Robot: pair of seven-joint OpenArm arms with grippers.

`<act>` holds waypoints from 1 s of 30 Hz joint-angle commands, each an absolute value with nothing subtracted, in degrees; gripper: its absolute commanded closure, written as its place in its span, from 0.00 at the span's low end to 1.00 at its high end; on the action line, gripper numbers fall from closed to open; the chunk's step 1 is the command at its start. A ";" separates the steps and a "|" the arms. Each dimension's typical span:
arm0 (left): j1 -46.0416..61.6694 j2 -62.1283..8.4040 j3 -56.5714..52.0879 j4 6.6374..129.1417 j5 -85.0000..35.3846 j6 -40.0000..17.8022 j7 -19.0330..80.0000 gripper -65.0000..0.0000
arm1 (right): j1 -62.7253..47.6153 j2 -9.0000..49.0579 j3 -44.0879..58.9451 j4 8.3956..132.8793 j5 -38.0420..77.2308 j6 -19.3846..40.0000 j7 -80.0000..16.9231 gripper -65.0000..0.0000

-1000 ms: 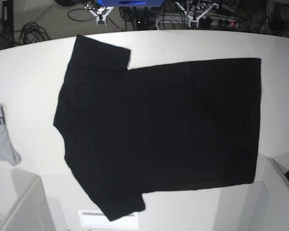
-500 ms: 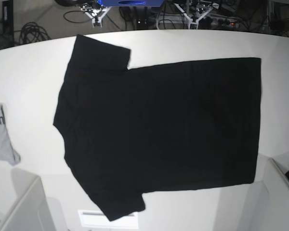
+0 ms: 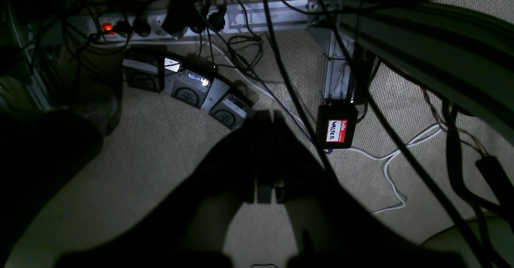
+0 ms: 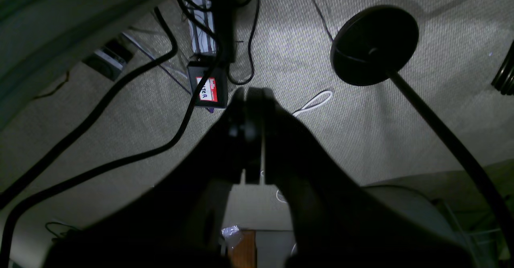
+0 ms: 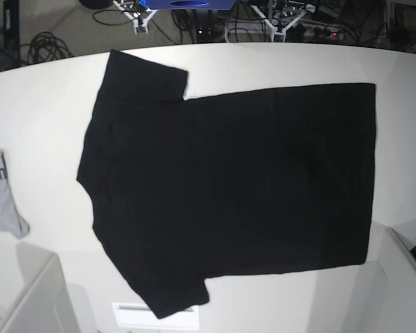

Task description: Fold the T-shirt properly

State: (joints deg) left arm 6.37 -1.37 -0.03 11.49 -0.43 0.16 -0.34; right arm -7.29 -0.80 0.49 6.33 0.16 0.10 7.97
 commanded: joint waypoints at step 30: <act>63.69 -18.07 -6.20 82.33 -14.64 0.31 -19.03 1.00 | -46.55 -2.68 22.81 90.42 0.57 0.40 -20.97 1.00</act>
